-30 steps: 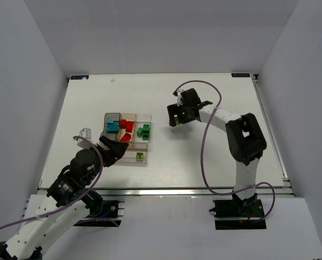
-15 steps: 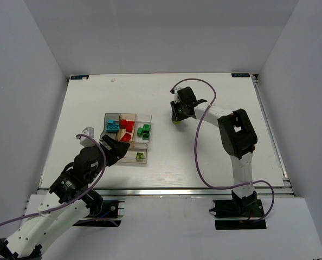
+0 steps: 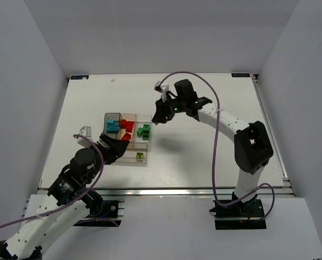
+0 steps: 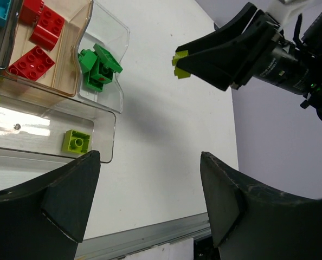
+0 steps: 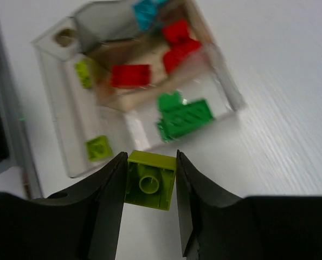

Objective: Sort the legos into containers by color

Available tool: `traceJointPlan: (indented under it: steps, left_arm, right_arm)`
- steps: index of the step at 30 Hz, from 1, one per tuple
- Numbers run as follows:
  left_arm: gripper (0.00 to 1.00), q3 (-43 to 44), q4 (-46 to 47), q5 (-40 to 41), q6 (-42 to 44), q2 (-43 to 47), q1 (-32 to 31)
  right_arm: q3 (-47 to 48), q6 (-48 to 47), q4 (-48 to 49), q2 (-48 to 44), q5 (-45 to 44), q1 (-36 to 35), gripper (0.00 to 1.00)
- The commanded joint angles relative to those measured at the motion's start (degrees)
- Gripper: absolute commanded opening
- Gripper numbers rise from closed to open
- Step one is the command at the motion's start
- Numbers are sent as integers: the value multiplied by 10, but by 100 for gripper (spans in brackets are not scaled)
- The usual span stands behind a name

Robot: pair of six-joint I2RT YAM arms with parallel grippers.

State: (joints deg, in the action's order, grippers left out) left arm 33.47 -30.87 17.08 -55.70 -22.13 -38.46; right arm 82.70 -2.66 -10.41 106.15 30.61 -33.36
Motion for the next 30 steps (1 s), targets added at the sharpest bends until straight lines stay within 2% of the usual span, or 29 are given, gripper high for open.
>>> traceJointPlan:
  steps: [1,5,10,13,15,16,17,19,20,24,30]
  left_arm:
    - [83,10,16,1,16,14,2]
    - [84,13,5,1,18,22,2]
    - [84,11,-2,-5,18,39,2]
    - [84,9,-3,-5,16,45,2]
    - [83,12,-5,-4,16,46,2]
    - [83,12,-8,-4,16,46,2]
    - [84,13,-8,-4,18,46,2]
    - [84,12,-10,-5,18,48,2]
    - [84,11,-9,-5,18,50,2]
    - [84,0,-2,-9,17,58,2]
    - [84,-3,13,-17,23,54,2]
  right_arm:
    - [24,-31,1,-1,124,-55,0]
    - [47,-54,-36,23,118,-102,0]
    - [91,-64,-81,71,54,-153,0]
    - [126,-60,-106,101,22,-171,7]
    - [136,-65,-118,111,12,-181,19]
    - [135,-66,-118,112,6,-181,30]
    - [133,-68,-118,111,1,-185,48]
    - [132,-75,-121,108,0,-188,67]
    - [131,-75,-121,106,-1,-188,89]
    - [131,-67,-116,89,-6,-181,89]
    - [100,-46,-107,-7,-36,-152,89]
